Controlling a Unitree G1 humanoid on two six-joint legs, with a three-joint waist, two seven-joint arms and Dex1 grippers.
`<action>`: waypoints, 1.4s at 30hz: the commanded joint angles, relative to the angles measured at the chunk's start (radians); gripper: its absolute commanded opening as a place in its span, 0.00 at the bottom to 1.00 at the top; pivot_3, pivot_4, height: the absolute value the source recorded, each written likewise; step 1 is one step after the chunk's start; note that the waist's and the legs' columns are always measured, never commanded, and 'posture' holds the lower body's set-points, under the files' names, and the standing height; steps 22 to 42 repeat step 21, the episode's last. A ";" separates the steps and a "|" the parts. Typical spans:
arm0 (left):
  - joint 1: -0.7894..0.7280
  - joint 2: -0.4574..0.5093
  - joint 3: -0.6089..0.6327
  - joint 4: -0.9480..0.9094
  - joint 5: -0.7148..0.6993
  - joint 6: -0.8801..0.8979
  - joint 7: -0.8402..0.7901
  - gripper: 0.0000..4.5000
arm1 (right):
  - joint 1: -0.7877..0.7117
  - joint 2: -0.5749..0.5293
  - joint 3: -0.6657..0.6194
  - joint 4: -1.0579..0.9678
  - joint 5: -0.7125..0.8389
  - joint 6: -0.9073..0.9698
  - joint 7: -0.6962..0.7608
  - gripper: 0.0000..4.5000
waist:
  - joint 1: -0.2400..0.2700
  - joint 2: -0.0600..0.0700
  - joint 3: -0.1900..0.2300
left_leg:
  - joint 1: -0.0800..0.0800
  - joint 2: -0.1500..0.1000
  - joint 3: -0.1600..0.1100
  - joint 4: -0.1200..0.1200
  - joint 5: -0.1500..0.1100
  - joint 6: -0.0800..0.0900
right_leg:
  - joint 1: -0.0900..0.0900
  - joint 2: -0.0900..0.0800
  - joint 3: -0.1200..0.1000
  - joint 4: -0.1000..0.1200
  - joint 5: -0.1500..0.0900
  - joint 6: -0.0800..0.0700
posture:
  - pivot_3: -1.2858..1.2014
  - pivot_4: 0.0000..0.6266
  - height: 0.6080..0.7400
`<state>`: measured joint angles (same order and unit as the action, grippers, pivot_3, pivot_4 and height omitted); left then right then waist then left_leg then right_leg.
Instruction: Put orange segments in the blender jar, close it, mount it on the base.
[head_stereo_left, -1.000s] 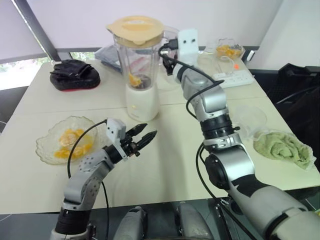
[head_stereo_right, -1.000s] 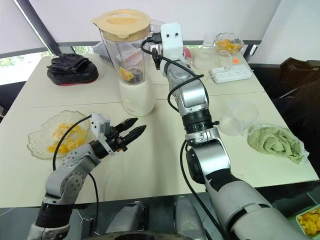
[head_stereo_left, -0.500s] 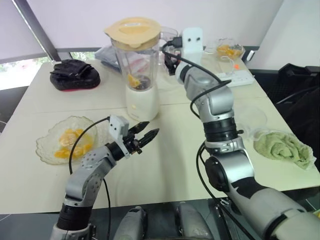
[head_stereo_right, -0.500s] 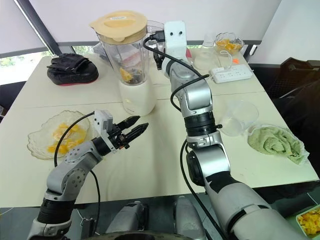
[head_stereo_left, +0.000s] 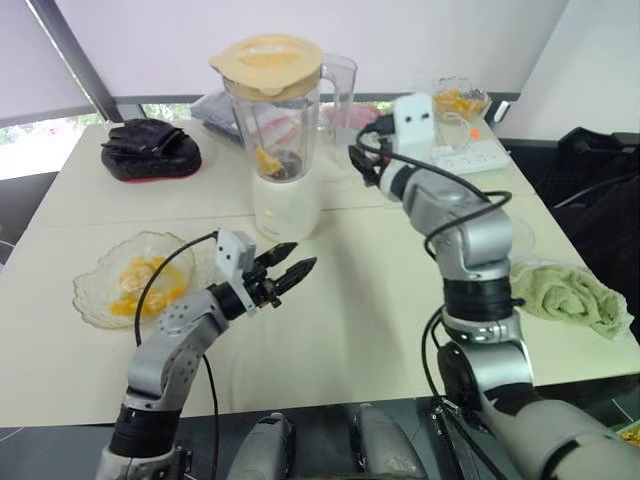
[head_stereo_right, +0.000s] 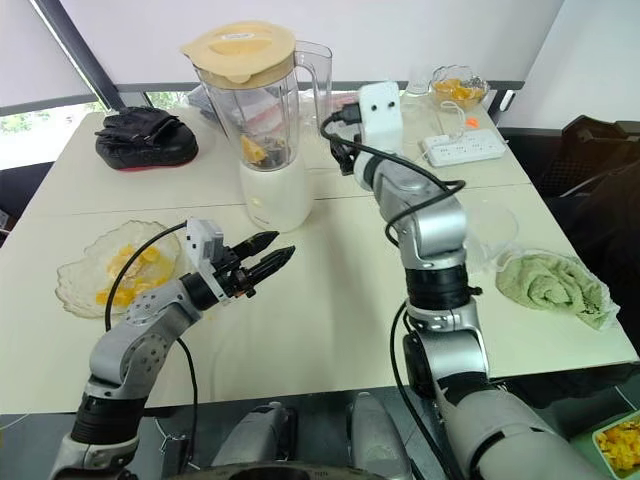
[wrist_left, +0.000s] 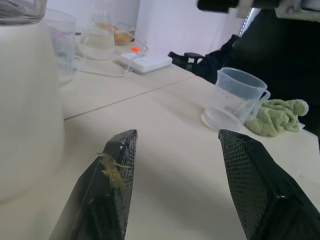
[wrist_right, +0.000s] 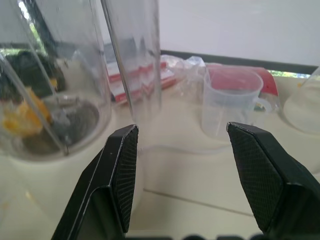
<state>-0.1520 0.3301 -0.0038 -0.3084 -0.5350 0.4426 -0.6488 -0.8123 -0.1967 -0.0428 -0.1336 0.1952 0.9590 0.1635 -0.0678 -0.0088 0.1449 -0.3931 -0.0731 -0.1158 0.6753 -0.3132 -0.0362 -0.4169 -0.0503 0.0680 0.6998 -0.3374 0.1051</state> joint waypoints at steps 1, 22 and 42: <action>-0.006 0.014 0.034 -0.015 -0.016 -0.015 -0.009 0.60 | 0.041 -0.061 -0.042 -0.145 0.067 0.008 0.082 0.65 | 0.002 0.000 0.000 | 0.000 0.000 0.000 0.000 0.000 0.000 | 0.000 0.000 0.000 0.000 0.000 0.000 | 0.52 0.24 1.00; -0.001 0.207 0.228 -0.105 -0.148 0.098 -0.015 0.60 | 0.620 -0.538 -0.340 -0.482 0.476 -0.095 0.632 0.65 | 0.053 -0.001 0.002 | 0.003 0.001 0.000 0.000 -0.004 0.007 | 0.009 0.000 -0.001 -0.010 0.000 0.000 | 0.52 0.24 1.00; -0.001 0.207 0.228 -0.105 -0.148 0.098 -0.015 0.60 | 0.620 -0.538 -0.340 -0.482 0.476 -0.095 0.632 0.65 | 0.053 -0.001 0.002 | 0.003 0.001 0.000 0.000 -0.004 0.007 | 0.009 0.000 -0.001 -0.010 0.000 0.000 | 0.52 0.24 1.00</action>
